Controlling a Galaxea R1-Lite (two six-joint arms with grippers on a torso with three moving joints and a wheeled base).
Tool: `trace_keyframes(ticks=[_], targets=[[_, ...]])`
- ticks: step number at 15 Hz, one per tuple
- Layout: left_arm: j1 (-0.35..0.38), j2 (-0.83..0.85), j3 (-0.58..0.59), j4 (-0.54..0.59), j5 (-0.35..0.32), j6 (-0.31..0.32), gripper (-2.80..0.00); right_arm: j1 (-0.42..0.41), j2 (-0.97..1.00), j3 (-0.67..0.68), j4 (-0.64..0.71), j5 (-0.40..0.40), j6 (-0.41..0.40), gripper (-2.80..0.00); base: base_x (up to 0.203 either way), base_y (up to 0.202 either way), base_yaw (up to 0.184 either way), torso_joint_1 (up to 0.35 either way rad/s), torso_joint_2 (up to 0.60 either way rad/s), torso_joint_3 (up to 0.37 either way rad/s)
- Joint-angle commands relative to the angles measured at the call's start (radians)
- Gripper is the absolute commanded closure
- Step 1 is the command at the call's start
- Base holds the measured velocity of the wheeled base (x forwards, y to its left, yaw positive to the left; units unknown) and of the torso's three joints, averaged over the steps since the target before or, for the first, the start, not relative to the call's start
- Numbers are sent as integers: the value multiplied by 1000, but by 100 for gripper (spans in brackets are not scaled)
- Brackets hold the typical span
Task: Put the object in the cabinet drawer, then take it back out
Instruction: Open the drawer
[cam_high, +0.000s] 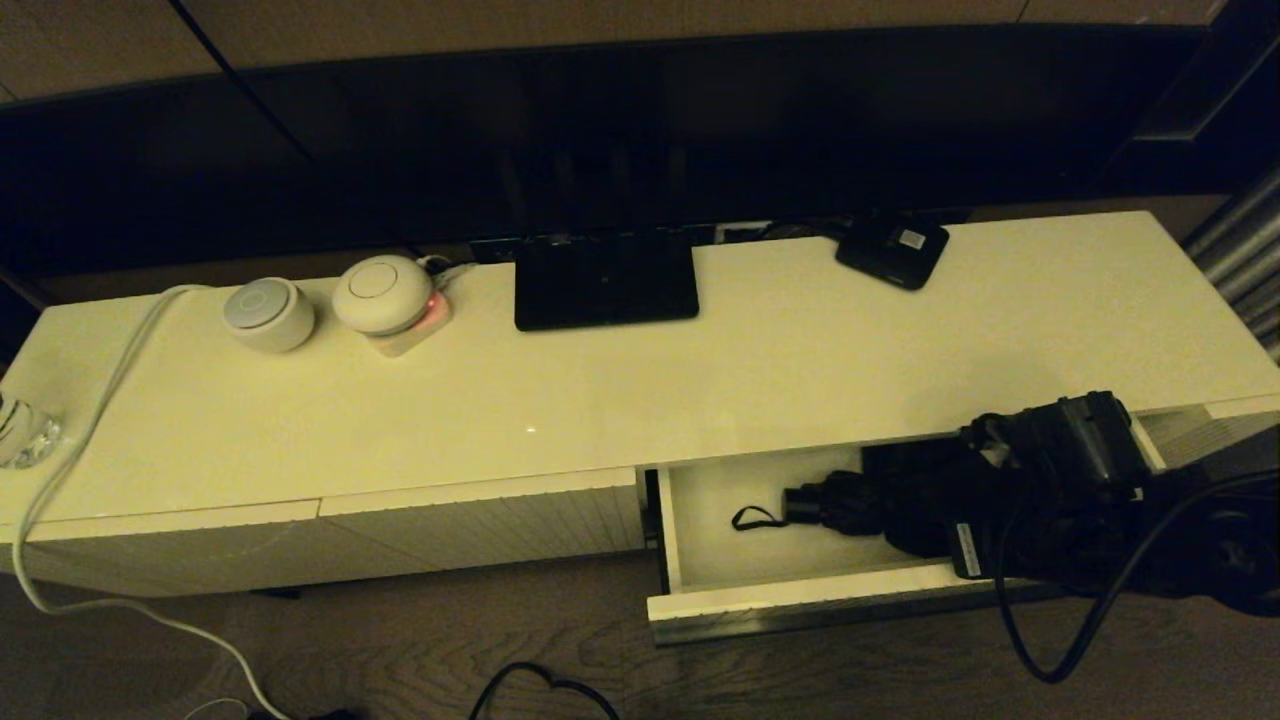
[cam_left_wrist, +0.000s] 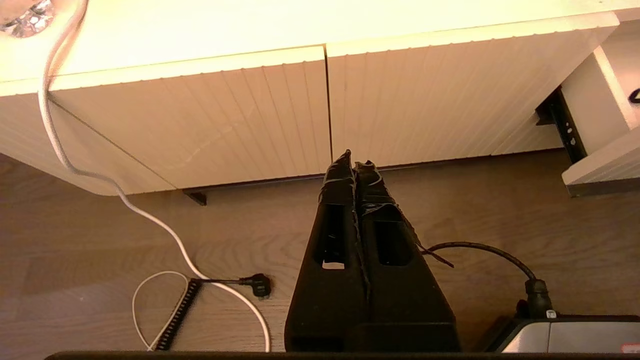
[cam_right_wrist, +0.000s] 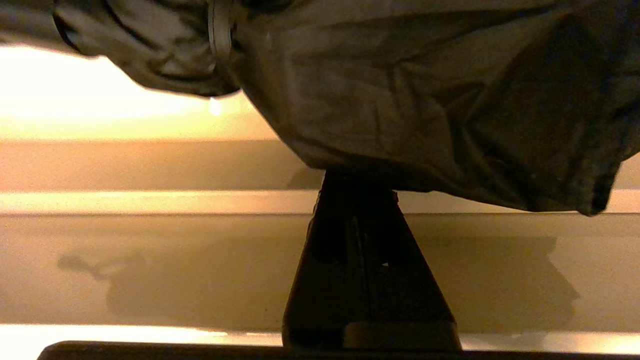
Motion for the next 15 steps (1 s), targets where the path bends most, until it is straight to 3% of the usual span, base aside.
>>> trace_keyframes(ticks=[1,12,15], targets=[[0,0,3,0,0,0,0,0,5,-15,92,-1,-10,0,0,0,0,0,0,0],[0,0,3,0,0,0,0,28,3,-30,462,9,-43,0,0,0,0,0,0,0],[0,0,3,0,0,0,0,28,1,-4,482,14,-44,0,0,0,0,0,0,0]])
